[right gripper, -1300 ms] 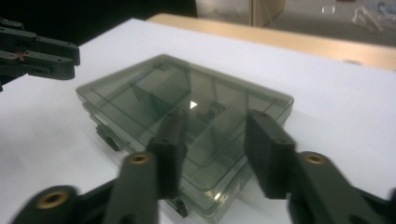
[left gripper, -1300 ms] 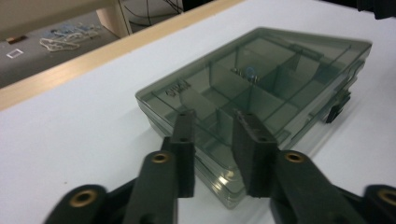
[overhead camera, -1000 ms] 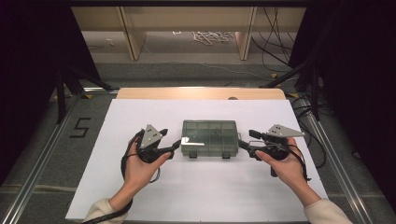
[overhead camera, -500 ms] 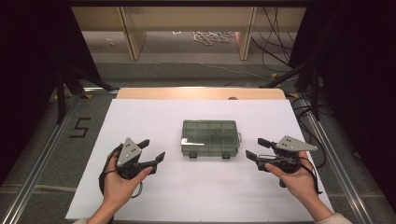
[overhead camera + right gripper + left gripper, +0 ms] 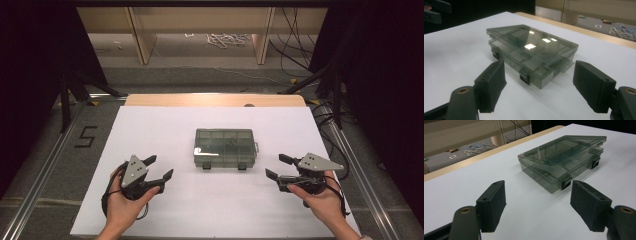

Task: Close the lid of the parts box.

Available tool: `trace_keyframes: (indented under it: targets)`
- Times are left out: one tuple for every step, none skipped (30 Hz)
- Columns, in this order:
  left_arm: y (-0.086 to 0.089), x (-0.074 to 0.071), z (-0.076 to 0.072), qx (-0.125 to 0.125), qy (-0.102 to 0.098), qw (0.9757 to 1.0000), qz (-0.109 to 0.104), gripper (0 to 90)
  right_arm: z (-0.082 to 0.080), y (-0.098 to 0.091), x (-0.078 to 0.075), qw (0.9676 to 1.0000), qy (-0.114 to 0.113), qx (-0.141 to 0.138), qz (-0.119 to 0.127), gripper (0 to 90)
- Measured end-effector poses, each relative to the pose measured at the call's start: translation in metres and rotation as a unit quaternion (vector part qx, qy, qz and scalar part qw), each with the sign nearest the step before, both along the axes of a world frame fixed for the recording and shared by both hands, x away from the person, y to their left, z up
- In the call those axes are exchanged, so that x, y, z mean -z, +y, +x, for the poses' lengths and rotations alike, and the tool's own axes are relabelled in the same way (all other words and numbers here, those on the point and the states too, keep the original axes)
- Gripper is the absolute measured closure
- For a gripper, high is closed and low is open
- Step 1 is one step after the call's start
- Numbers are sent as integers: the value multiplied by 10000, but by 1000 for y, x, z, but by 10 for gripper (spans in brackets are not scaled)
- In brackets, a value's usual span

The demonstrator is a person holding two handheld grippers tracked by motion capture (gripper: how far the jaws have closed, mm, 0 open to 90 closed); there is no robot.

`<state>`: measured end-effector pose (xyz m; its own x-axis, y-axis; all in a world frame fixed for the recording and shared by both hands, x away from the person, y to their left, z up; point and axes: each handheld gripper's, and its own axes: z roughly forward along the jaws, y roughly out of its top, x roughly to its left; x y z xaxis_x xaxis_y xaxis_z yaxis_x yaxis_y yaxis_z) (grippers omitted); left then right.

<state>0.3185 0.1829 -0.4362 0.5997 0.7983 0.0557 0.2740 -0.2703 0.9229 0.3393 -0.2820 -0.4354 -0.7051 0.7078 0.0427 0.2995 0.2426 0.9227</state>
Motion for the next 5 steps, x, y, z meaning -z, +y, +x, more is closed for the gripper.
trace_keyframes:
  targets:
    - [-1,1,0,19,11,10000,-51,281,0,0,0,10000,12,-5,12,266]
    - [-1,1,0,11,5,10000,-48,281,0,0,0,10000,6,0,11,265]
    - [-1,1,0,-2,10,10000,-59,281,0,0,0,10000,11,-25,-8,264]
    - [0,0,0,-13,-3,10000,-23,281,0,0,1,10000,-39,-44,73,262]
    - [0,0,0,-37,1,10000,-51,281,-1,-1,0,10000,-30,6,17,261]
